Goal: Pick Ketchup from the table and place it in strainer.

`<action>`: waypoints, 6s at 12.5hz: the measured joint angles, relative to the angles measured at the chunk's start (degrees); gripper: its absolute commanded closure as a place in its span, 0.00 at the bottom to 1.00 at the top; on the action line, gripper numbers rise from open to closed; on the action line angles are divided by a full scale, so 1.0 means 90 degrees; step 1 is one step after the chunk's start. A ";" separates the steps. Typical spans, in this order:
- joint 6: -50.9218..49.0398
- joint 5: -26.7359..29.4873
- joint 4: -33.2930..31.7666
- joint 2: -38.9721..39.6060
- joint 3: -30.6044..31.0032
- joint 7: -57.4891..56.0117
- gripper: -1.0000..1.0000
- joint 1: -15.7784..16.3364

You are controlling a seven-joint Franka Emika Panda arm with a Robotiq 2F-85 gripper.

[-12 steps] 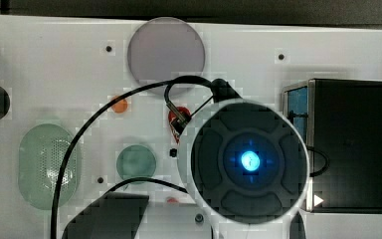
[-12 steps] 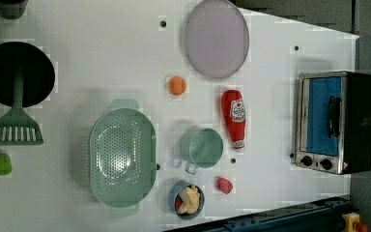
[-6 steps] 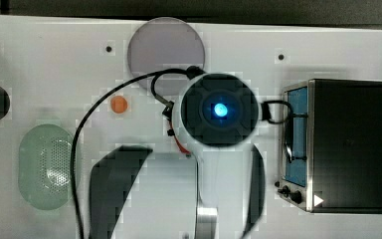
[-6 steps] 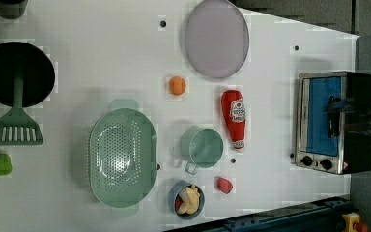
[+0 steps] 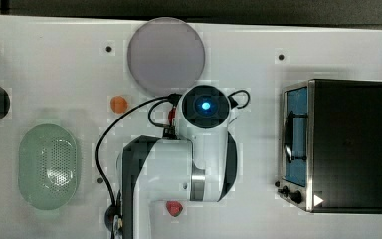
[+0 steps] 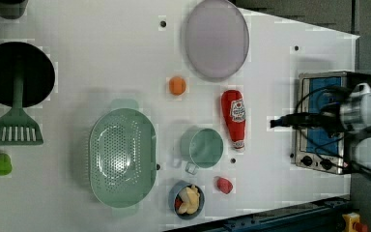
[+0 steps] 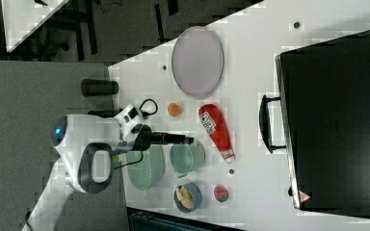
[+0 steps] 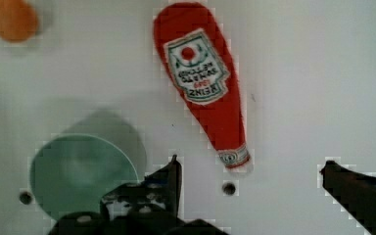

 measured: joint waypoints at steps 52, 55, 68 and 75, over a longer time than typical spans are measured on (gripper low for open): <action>0.2310 0.0010 -0.0137 0.0865 0.4175 0.4419 0.40 0.0577; 0.2997 0.0009 -0.0112 0.1598 0.4156 0.4784 0.40 0.0594; 0.1514 -0.0501 0.0398 0.0934 0.3907 0.5301 0.00 0.0335; -0.1279 0.0258 0.1971 -0.0852 0.2723 0.5290 0.00 -0.0251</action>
